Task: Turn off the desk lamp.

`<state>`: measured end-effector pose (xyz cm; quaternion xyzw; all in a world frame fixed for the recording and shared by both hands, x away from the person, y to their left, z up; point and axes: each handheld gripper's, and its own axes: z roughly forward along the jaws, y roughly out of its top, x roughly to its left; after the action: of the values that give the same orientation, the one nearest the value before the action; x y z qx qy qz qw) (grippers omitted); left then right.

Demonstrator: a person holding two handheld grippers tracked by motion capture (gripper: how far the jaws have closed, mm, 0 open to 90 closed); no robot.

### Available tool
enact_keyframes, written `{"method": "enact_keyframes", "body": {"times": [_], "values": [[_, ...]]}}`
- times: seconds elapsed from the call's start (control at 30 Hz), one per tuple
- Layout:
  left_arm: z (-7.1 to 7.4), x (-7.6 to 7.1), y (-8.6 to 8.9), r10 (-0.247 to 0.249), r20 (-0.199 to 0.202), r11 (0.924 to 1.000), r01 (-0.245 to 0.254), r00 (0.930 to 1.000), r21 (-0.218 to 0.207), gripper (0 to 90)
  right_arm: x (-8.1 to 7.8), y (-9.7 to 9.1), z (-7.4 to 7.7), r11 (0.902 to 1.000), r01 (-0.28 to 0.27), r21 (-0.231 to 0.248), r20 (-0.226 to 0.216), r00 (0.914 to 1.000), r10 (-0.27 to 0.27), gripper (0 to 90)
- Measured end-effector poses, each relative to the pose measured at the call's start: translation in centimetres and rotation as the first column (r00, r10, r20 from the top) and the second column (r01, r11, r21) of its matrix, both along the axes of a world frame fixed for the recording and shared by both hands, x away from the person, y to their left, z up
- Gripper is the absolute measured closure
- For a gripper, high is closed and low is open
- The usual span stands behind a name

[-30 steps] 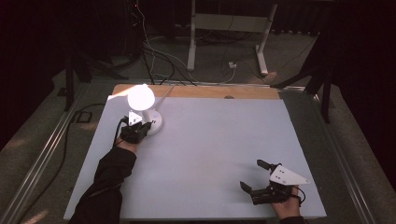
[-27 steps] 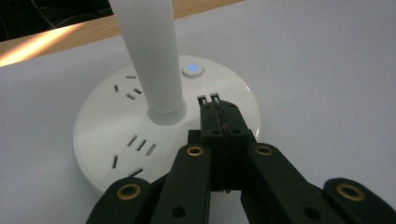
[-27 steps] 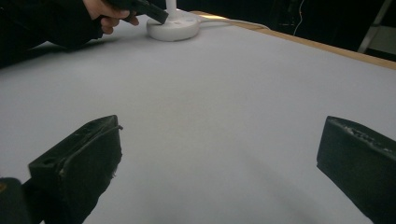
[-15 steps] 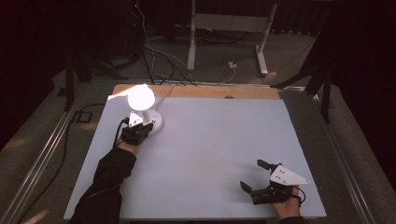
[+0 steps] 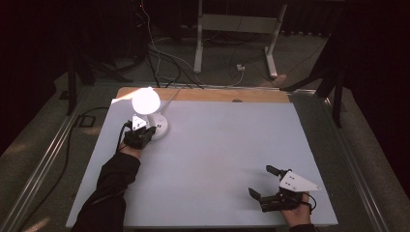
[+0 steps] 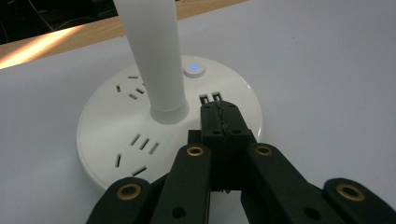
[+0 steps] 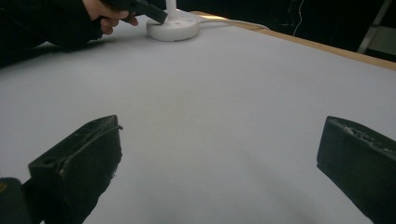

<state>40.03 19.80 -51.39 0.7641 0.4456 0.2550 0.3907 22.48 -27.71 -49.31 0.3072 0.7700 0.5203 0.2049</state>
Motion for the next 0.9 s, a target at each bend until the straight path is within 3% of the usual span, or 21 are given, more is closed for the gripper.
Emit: {"method": "enact_keyframes", "body": {"times": [0.27,0.33,0.37,0.47,0.57,0.63,0.7,0.77,0.8,0.9], "values": [[0.1,-0.2,-0.5,0.002,0.014,0.9983,-0.002,0.9999,0.058,90.0,0.0,0.1,0.0,1.0,-0.001,-0.002,0.002,1.0,0.001,0.0],[0.1,-0.1,-0.3,0.006,0.009,0.9992,-0.006,0.9999,0.038,90.0,0.0,0.1,0.0,1.0,0.0,-0.004,0.002,1.0,0.0,0.0],[0.2,-0.2,0.0,0.003,0.014,1.0,-0.002,0.9999,-0.003,90.0,0.0,0.1,0.0,1.0,-0.001,-0.004,0.003,1.0,0.001,0.0],[0.9,-0.2,0.4,0.024,0.023,0.9982,-0.023,0.9994,-0.056,90.0,-0.1,-0.1,0.1,1.0,0.003,0.0,0.008,1.0,-0.003,0.0],[1.4,-0.3,0.5,0.029,0.032,0.997,-0.026,0.9991,-0.072,90.0,0.0,-0.1,0.0,1.0,0.004,0.002,0.004,1.0,-0.004,0.0],[1.9,-0.5,0.5,0.027,0.013,0.994,-0.026,0.9995,-0.107,89.8,0.0,-0.1,0.0,1.0,0.0,0.0,0.006,1.0,0.0,0.0],[2.1,-0.6,0.3,0.024,0.01,0.9937,-0.023,0.9997,-0.109,82.0,0.0,0.0,0.1,1.0,-0.002,-0.003,0.009,1.0,0.002,0.0],[2.4,-0.7,0.1,0.009,-0.001,0.9933,-0.009,1.0,-0.115,82.0,0.0,0.0,0.1,1.0,-0.001,-0.003,0.008,1.0,0.001,0.0],[2.5,-0.8,-0.1,0.007,-0.002,0.9927,-0.007,1.0,-0.12,75.6,0.0,0.0,0.1,1.0,-0.001,-0.003,0.008,1.0,0.001,0.0],[2.9,-1.0,-0.4,0.01,-0.006,0.9936,-0.011,0.9999,-0.113,71.5,0.0,-0.1,0.1,1.0,0.0,-0.001,0.007,1.0,0.0,0.0]]}}
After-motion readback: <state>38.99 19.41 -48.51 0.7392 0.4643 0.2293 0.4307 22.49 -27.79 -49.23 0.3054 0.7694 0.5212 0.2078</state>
